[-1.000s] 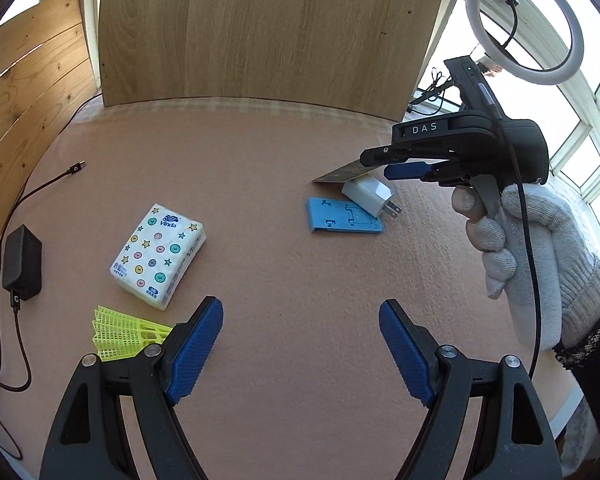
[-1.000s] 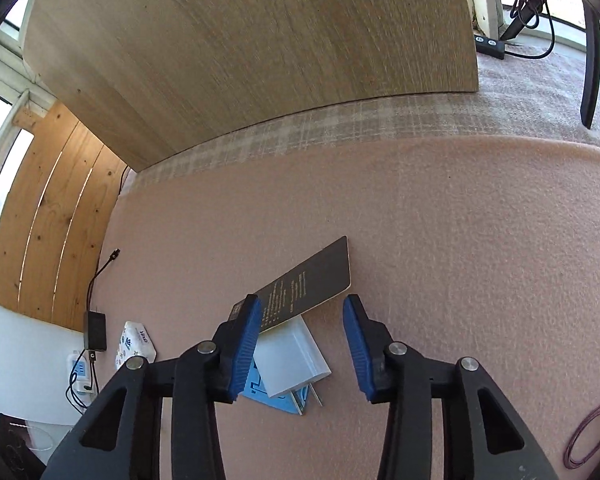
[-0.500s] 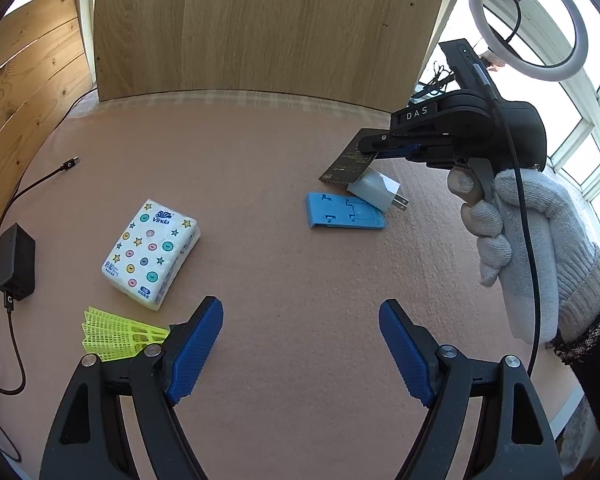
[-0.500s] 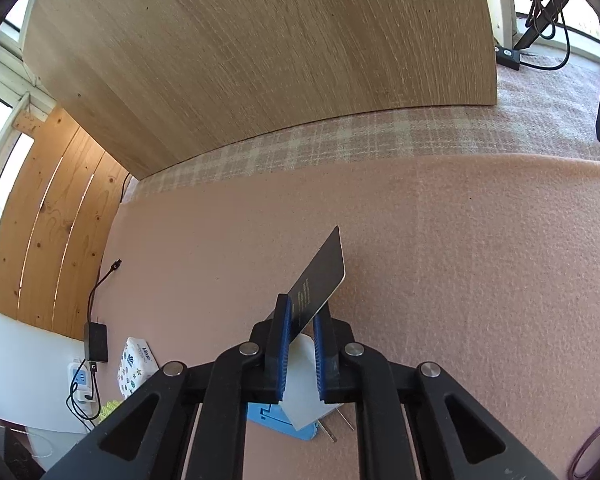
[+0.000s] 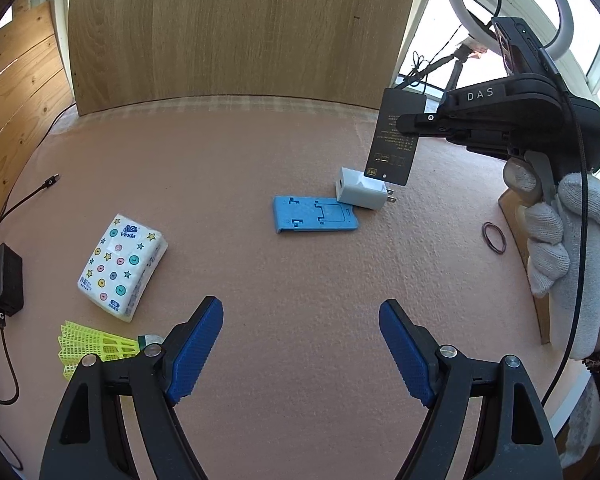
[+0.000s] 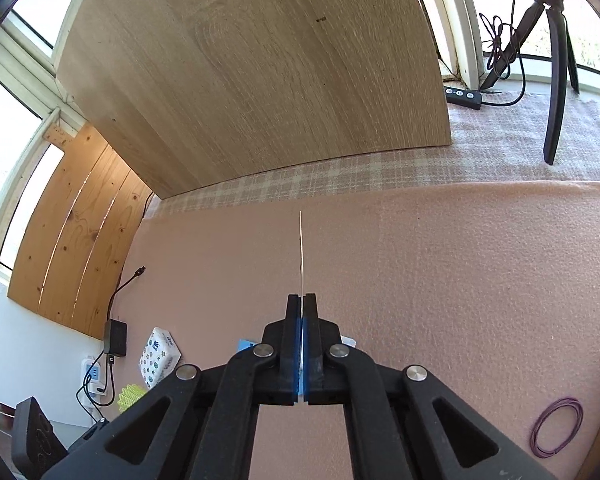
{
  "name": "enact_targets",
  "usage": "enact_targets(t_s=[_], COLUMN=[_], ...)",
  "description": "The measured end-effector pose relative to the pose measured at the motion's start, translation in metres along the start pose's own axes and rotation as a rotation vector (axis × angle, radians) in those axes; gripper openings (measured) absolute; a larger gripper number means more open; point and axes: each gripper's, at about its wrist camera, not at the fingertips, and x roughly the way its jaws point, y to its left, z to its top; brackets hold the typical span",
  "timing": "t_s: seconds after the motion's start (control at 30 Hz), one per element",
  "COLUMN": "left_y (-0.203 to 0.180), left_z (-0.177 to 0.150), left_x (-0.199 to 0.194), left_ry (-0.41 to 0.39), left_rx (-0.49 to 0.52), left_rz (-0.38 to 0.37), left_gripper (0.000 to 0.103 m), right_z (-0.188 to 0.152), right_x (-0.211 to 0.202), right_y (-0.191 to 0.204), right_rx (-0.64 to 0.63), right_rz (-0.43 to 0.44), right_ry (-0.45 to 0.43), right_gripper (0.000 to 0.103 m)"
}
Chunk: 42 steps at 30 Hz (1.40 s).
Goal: Organize objects
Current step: 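Grasp the black card with the right gripper and lift it, then carry the black card into the box and open the right gripper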
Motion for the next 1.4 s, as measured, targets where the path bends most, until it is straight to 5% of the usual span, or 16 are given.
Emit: enact_targets(t_s=[0.37, 0.77, 1.27, 1.37, 1.4], left_y=[-0.043, -0.088, -0.117, -0.119, -0.119], left_z=[0.004, 0.006, 0.004, 0.003, 0.003], left_x=[0.007, 0.019, 0.026, 0.024, 0.023], left_ry=[0.013, 0.024, 0.029, 0.027, 0.027], left_rx=[0.084, 0.155, 0.190, 0.194, 0.194], left_rz=[-0.033, -0.072, -0.103, -0.106, -0.106], left_gripper=[0.083, 0.083, 0.083, 0.083, 0.083], right_z=[-0.036, -0.102, -0.152, -0.154, -0.154], right_x=[-0.095, -0.201, -0.237, -0.237, -0.238], right_y=[-0.055, -0.138, -0.195, -0.196, -0.196], right_rx=[0.063, 0.191, 0.293, 0.292, 0.293], right_rz=[-0.051, -0.203, -0.288, -0.292, -0.303], right_ry=[-0.120, -0.210, -0.202, -0.199, -0.200], right_gripper=[0.000, 0.000, 0.000, 0.008, 0.027])
